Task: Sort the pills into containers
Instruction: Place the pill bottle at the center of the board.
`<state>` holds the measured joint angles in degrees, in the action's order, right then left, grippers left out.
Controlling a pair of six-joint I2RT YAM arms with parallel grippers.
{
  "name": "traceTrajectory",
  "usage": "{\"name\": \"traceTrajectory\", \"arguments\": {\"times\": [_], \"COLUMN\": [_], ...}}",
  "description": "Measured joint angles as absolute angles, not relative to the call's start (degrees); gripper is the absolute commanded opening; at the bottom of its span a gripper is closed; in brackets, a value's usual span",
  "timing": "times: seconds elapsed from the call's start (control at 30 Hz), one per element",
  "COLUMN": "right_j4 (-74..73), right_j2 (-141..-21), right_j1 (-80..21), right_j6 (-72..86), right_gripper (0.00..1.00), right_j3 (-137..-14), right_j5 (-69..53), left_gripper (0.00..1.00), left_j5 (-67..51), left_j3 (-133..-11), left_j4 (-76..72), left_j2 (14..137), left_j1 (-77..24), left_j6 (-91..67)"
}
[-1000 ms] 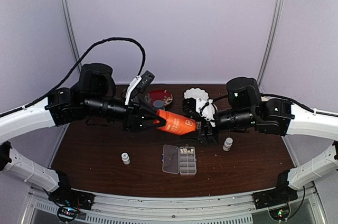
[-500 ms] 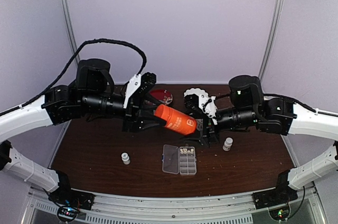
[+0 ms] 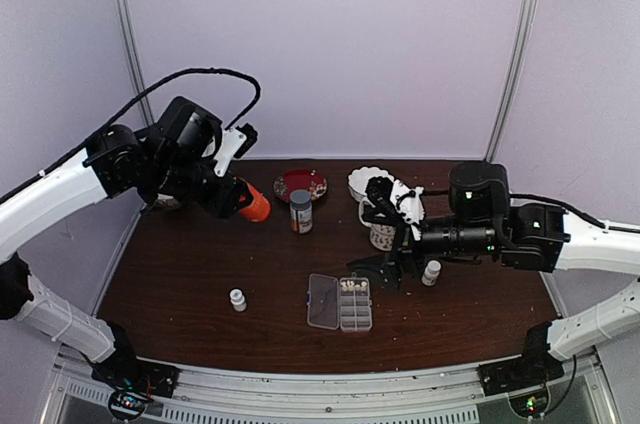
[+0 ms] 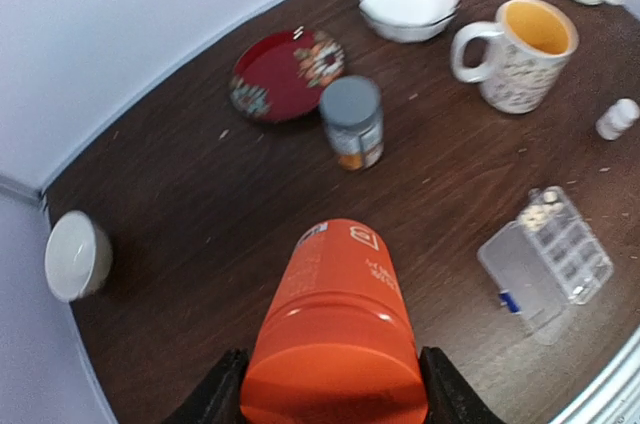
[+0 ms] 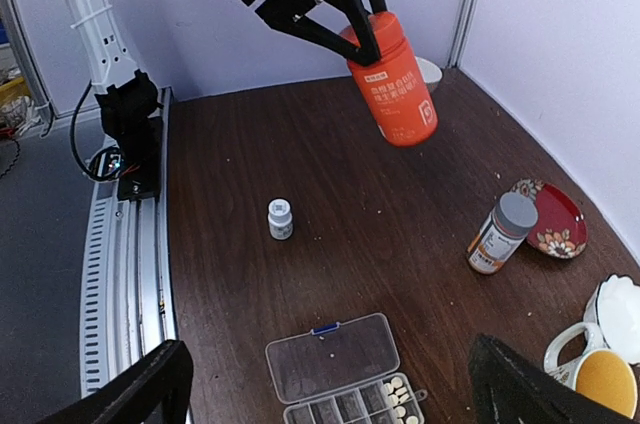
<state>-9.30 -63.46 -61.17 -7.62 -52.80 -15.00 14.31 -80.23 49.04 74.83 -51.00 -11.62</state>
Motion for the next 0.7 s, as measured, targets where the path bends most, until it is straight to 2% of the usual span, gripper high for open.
{"name": "traceTrajectory", "arguments": {"times": [0.23, 0.43, 0.53, 0.7], "right_j4": [-14.98, -19.88, -20.32, -20.47], "right_j2": [-71.72, -75.88, -75.13, -71.77], "right_j1": [-60.75, -56.82, -56.12, -56.14], "right_j6": [-0.21, 5.63, 7.49, 8.36], "right_gripper": [1.0, 1.0, 1.0, 1.0], "right_j3": [-61.71, -62.57, -61.06, -59.4], "right_j5": [-12.71, -12.49, -10.72, -8.27], "left_gripper": [0.0, 0.0, 0.0, 0.08], "left_j5": [18.96, 18.61, 17.56, 14.39], "left_j3": [-78.22, -77.1, -76.16, -73.12], "left_j4": [57.93, 60.2, 60.05, 58.98], "left_j2": [81.65, 87.88, 90.59, 93.17], "left_j1": [-41.76, -36.21, -33.78, -31.51], "left_j6": [-18.02, -20.29, -20.97, -22.11]}}
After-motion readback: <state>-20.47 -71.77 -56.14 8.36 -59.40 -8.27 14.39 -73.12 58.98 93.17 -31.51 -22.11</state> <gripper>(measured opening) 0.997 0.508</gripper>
